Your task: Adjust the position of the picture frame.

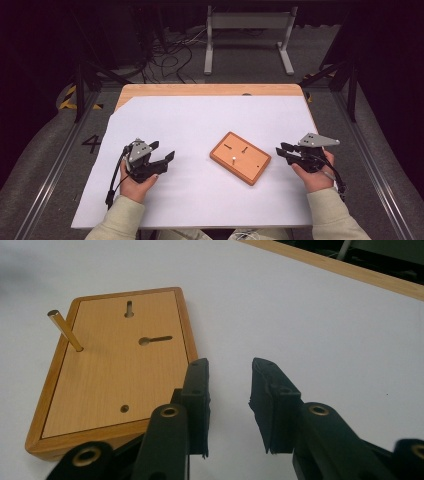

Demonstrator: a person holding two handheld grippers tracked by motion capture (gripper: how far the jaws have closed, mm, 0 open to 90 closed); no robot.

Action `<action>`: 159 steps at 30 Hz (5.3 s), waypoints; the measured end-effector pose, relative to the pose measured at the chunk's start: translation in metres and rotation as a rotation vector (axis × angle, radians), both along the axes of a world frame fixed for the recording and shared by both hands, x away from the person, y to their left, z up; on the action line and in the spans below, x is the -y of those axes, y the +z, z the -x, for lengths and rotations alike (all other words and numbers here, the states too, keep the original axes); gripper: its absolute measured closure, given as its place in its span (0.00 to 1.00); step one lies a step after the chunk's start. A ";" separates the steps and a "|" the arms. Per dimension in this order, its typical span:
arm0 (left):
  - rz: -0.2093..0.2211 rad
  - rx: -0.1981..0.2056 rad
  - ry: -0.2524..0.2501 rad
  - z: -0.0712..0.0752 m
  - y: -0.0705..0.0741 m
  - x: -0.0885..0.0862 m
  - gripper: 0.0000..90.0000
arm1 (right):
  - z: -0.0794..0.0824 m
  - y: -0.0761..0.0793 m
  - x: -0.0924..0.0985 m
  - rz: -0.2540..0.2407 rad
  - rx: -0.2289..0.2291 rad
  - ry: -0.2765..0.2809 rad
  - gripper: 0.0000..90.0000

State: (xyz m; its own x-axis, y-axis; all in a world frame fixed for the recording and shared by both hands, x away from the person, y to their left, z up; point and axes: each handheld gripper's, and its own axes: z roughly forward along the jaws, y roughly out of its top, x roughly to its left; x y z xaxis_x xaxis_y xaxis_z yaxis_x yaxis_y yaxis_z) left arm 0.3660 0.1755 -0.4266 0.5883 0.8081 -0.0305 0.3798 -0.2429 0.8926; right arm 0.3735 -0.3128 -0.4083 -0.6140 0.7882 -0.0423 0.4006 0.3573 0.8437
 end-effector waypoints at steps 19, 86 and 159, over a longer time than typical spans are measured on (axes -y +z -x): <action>-0.016 -0.058 -0.032 -0.016 0.010 0.018 0.78 | 0.011 0.003 0.004 0.016 -0.020 -0.027 0.81; -0.079 -0.181 -0.055 -0.031 0.005 0.030 0.99 | -0.026 -0.026 -0.035 0.226 -0.331 -0.103 1.00; -0.138 -0.304 -0.245 -0.042 -0.008 0.083 0.94 | -0.002 -0.025 -0.033 0.250 -0.344 -0.107 1.00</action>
State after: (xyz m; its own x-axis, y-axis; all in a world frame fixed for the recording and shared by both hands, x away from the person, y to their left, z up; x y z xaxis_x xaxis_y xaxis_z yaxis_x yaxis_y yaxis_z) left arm 0.4080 0.0929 -0.4348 0.7448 0.6538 -0.1333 0.5371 -0.4688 0.7013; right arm 0.3755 -0.2799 -0.4331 -0.5415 0.8394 -0.0469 0.6890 0.4750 0.5474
